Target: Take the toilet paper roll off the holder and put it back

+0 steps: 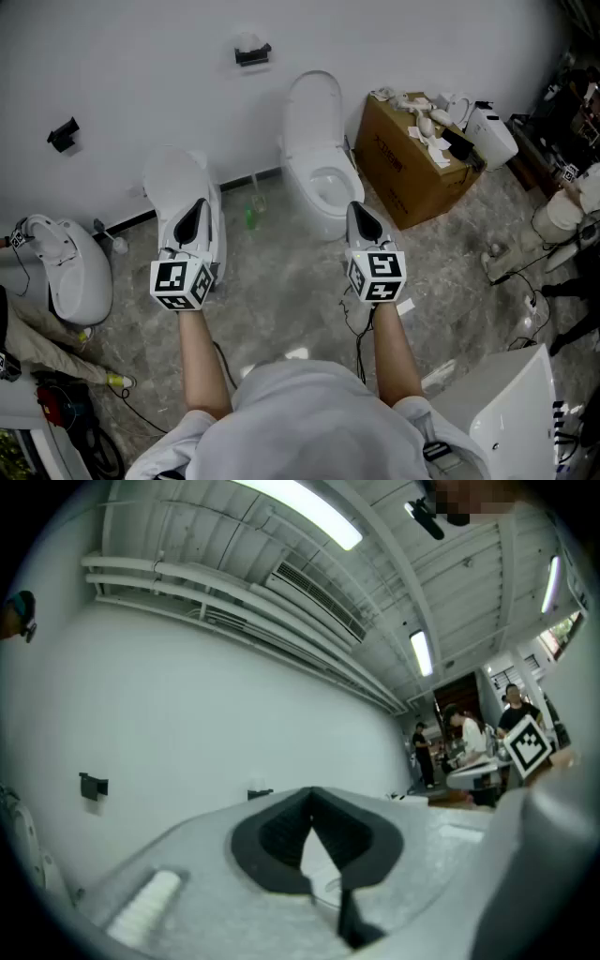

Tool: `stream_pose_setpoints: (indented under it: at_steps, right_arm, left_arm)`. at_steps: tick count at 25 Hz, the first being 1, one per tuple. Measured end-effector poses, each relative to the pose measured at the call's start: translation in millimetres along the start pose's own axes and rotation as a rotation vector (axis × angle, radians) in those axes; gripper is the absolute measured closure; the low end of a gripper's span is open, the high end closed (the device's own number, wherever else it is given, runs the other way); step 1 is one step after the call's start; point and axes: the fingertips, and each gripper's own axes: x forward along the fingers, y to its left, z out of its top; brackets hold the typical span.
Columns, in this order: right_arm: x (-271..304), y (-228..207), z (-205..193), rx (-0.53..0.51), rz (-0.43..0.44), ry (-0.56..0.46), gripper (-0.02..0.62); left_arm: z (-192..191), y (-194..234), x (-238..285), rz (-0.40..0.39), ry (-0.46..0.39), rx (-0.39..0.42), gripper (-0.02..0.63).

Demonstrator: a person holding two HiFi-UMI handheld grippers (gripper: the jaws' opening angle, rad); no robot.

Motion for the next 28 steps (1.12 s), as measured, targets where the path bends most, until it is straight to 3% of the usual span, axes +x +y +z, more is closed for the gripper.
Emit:
stream_pose_setpoints:
  at_steps: [19, 28]
  right_arm:
    - [25, 32, -5, 0.042, 0.004, -0.003, 0.594]
    - [43, 55, -32, 0.027, 0.002, 0.038, 0.593]
  left_arm:
    - [-18, 30, -1, -0.03, 0.016, -0.021, 0.604]
    - [-41, 61, 2, -0.034, 0.04, -0.031, 0.606]
